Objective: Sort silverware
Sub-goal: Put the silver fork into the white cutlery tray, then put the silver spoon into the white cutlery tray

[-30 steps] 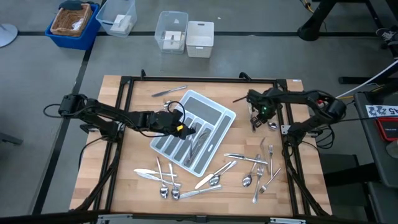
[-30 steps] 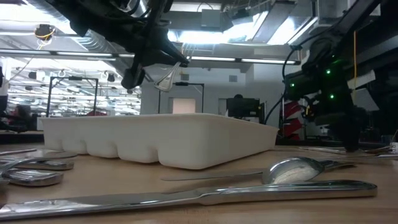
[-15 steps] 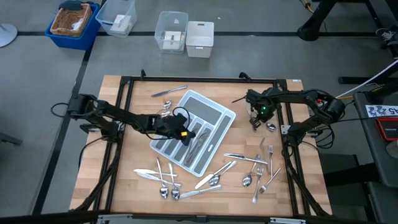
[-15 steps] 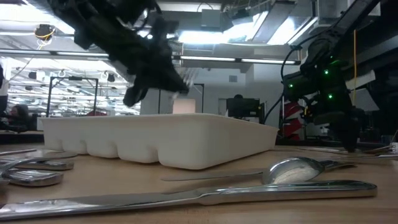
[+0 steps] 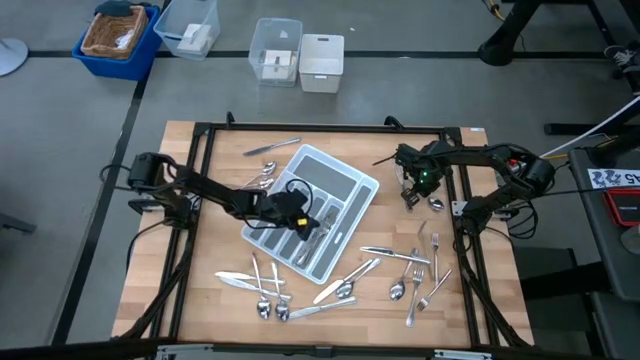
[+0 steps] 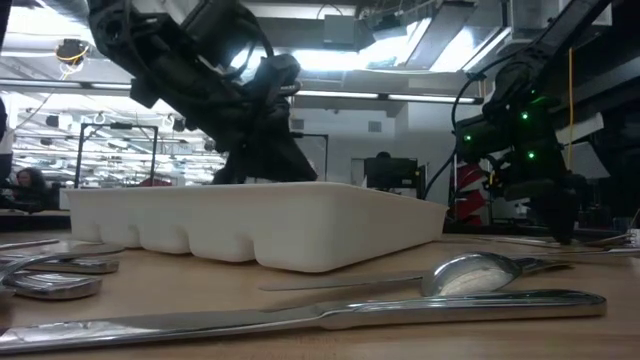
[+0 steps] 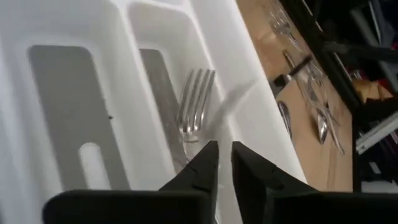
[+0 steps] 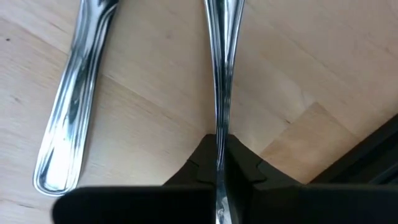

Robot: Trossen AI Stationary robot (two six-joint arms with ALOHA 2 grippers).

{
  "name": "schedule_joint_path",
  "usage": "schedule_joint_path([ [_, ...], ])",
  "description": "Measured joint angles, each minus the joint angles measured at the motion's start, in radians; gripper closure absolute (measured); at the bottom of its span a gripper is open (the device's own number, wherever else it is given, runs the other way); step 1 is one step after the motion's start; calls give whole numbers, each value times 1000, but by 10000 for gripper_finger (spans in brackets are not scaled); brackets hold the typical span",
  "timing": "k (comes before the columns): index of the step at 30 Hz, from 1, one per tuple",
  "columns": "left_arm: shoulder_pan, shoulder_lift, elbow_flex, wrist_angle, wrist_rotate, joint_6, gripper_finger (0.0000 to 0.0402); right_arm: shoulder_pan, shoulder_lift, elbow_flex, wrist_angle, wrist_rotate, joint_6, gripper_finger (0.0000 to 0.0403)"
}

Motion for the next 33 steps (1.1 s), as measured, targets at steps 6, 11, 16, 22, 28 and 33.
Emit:
schedule_joint_path([
  [6, 3, 17, 0, 16, 6, -18, 319, 0, 7, 17, -12, -8, -1, 383],
  [11, 23, -24, 0, 13, 7, -72, 303, 0, 10, 57, -34, -14, -48, 395],
  [16, 38, -98, 0, 8, 24, -34, 310, 0, 12, 82, -45, -8, -66, 392],
  [22, 61, -204, 0, -1, 78, 39, 322, 0, 10, 87, -70, -7, -66, 394],
  [28, 84, -319, 0, -97, 81, 96, 325, 0, 9, 89, -129, 2, -66, 392],
  [33, 105, -403, 1, -197, 80, 135, 325, 0, -12, 89, -184, 39, -70, 394],
])
